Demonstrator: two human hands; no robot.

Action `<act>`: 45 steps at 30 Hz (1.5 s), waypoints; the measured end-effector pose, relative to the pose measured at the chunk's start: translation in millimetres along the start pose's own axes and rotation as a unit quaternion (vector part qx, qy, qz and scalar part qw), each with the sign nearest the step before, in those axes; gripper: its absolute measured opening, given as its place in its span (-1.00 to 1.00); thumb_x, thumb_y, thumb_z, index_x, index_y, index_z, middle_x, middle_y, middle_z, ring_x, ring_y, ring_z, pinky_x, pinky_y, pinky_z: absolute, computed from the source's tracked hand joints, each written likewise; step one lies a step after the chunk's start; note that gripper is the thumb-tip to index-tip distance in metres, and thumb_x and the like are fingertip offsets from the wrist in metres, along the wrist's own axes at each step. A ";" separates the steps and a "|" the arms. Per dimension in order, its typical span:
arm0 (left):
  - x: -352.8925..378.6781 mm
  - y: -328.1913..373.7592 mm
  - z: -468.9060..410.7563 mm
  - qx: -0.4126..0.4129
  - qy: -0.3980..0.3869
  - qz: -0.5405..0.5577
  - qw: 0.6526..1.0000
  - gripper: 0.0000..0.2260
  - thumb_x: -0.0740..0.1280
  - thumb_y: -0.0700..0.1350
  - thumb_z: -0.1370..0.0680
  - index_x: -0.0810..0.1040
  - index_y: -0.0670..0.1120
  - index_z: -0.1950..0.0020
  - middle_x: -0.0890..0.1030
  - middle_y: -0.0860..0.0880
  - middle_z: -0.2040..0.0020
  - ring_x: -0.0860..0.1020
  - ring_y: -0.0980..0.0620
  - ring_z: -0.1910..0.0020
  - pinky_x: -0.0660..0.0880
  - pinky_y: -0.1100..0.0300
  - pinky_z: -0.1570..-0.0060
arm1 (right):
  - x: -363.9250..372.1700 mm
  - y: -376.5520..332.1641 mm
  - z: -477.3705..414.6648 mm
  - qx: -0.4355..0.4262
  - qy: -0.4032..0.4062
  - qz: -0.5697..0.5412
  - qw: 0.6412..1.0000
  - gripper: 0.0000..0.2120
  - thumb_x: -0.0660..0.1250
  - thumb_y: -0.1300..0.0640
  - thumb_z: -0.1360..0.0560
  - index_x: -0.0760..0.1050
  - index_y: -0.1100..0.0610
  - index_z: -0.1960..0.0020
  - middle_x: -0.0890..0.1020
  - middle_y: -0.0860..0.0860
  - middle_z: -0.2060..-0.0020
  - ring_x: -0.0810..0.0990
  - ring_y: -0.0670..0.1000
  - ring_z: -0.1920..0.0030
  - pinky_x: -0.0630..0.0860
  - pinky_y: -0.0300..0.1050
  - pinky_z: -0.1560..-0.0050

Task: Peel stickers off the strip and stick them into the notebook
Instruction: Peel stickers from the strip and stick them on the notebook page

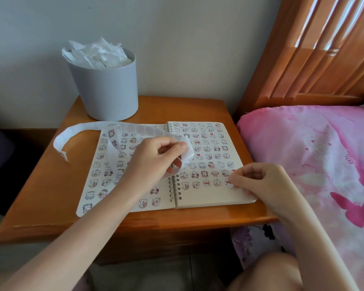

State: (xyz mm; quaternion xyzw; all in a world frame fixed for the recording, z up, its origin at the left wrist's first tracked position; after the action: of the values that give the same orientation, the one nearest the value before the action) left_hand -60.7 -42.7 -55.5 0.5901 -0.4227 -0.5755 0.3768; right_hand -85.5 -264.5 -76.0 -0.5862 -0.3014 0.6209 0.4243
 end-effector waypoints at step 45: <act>-2.8 -3.4 -0.8 -0.004 0.001 -0.003 1.000 -0.86 0.28 0.04 -0.53 0.61 0.06 0.03 0.62 0.16 0.21 0.58 0.23 0.18 0.48 0.39 0.12 | -0.7 3.1 -3.3 -0.075 0.043 0.100 0.991 -0.87 0.43 0.23 -0.44 0.55 0.03 0.17 0.47 -0.11 0.39 0.39 -0.23 0.48 0.31 -0.43 0.43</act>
State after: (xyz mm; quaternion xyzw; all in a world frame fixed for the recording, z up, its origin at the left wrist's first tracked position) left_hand -59.7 -38.9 -57.6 0.5900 -0.4183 -0.5780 0.3779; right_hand -82.8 -267.0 -78.7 -0.6699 -0.2682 0.6099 0.3276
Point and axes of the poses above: each hand's wrist, its own z-axis away from the middle knuckle, its own x-axis out of the palm, y = z × x, the point moved 6 cm from there along -z, towards the middle knuckle
